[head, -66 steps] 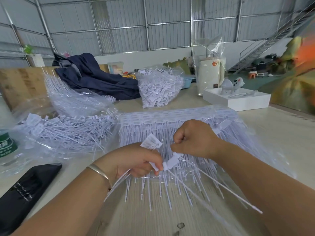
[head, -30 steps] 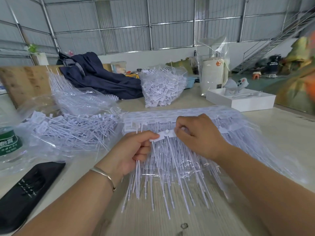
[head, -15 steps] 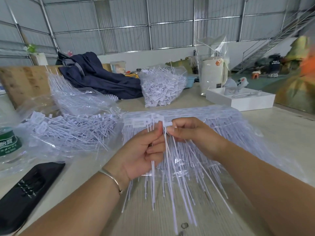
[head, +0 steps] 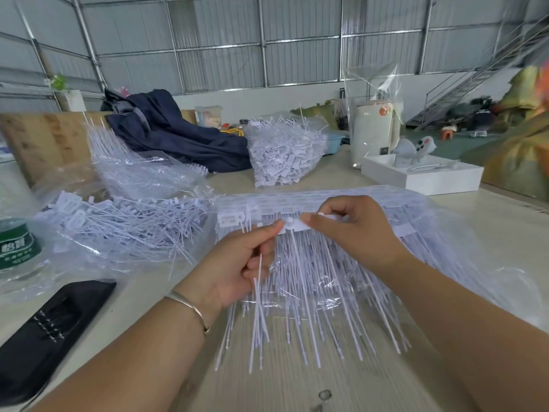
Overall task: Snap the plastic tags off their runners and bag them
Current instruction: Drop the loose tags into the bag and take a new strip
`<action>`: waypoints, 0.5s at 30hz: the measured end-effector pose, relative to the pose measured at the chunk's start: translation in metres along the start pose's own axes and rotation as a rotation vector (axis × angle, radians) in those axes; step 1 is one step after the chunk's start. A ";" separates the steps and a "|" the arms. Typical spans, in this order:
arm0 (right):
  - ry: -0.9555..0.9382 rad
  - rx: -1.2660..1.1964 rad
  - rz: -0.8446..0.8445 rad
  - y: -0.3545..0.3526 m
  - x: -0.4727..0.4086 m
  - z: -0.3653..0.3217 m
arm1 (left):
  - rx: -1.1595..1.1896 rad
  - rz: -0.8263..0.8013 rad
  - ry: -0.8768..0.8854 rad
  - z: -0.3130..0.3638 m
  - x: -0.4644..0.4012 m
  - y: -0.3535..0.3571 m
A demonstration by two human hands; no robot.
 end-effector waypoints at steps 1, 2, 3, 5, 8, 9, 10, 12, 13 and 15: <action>-0.015 0.097 0.030 0.000 0.000 0.001 | -0.028 0.016 0.001 0.000 -0.001 -0.004; -0.027 0.187 0.059 0.001 0.000 0.002 | -0.055 0.031 0.003 -0.001 -0.001 -0.008; -0.032 0.267 0.080 0.003 -0.001 0.003 | -0.071 0.044 0.005 -0.001 -0.002 -0.010; -0.031 0.383 0.088 0.009 -0.001 0.005 | -0.072 0.061 -0.001 -0.003 -0.002 -0.014; -0.016 0.337 0.037 0.017 -0.001 0.009 | -0.060 0.070 -0.019 -0.006 -0.003 -0.015; -0.012 0.289 0.026 0.017 -0.001 0.010 | -0.068 0.067 -0.022 -0.007 -0.003 -0.015; -0.015 0.250 0.024 0.015 -0.001 0.009 | -0.080 0.061 -0.022 -0.007 -0.003 -0.014; -0.027 0.218 0.028 0.013 -0.001 0.007 | -0.101 0.047 -0.023 -0.007 -0.002 -0.012; -0.032 0.210 0.025 0.013 -0.001 0.006 | -0.111 0.040 -0.026 -0.007 -0.001 -0.011; -0.046 0.182 -0.001 0.013 -0.001 0.005 | -0.137 0.019 -0.027 -0.006 0.000 -0.008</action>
Point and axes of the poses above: each hand's wrist, its own x-axis away from the middle knuckle, its own y-axis out of the palm, z = x × y, the point moved 10 cm from there along -x, towards the middle knuckle, and after that the axes turned 13 degrees about y, right-handed, at the moved point
